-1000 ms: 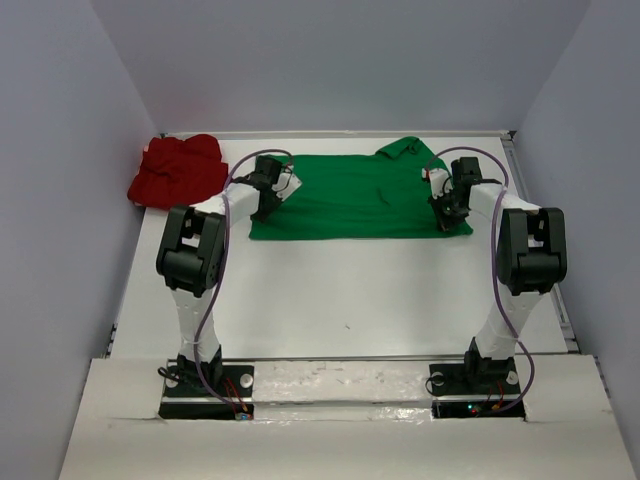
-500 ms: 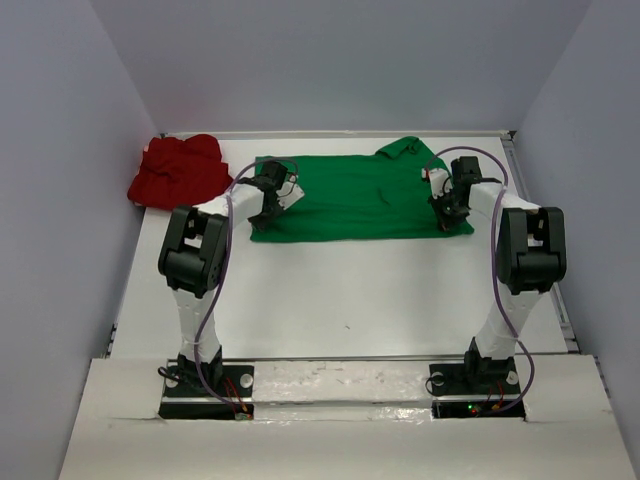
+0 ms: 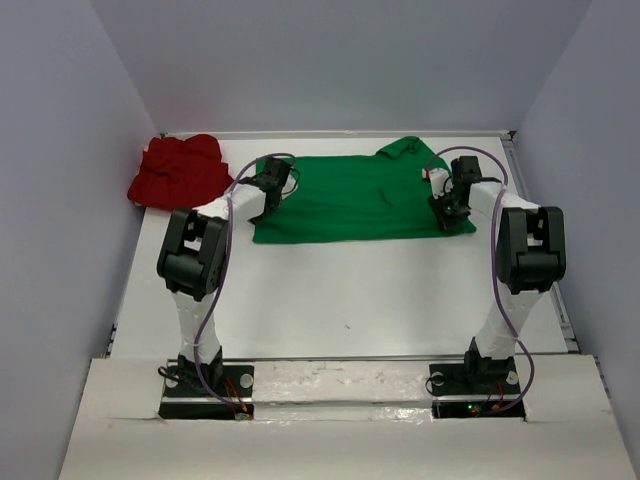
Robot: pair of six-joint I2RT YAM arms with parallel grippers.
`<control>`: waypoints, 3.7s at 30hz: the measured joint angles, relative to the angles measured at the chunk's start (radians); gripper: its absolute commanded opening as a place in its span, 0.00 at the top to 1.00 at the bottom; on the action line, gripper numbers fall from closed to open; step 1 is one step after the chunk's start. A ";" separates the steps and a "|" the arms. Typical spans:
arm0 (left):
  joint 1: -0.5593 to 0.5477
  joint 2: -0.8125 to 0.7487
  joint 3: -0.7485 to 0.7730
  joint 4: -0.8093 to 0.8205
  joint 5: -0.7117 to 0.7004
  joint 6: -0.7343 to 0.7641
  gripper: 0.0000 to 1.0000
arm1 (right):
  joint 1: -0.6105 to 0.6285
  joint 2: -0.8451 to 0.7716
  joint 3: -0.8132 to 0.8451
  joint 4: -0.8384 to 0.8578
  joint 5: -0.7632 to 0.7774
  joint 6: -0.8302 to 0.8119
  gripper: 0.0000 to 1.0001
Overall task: Fold and stack the t-shirts
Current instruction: Fold the flattened tshirt in 1/3 of the way, then grap the side of the flattened tshirt furthest away from the robot with both arms
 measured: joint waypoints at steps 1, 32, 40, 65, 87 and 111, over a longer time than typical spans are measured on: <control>-0.002 -0.004 0.000 0.007 -0.028 -0.001 0.47 | 0.000 0.000 0.000 0.000 0.002 0.000 0.72; 0.026 -0.138 0.097 0.014 0.484 -0.115 0.45 | -0.001 0.145 0.525 -0.230 -0.154 0.098 0.35; 0.052 -0.073 0.181 0.050 0.465 -0.164 0.51 | -0.002 0.378 0.925 -0.251 -0.089 0.128 0.50; 0.230 0.296 0.546 0.047 0.605 -0.362 0.45 | -0.003 0.716 1.159 -0.126 0.122 0.151 0.65; 0.228 0.305 0.569 0.042 0.594 -0.362 0.43 | -0.012 0.800 1.285 -0.087 0.167 0.117 0.51; 0.235 0.476 0.752 0.002 0.635 -0.389 0.37 | -0.016 0.841 1.313 -0.034 0.171 0.072 1.00</control>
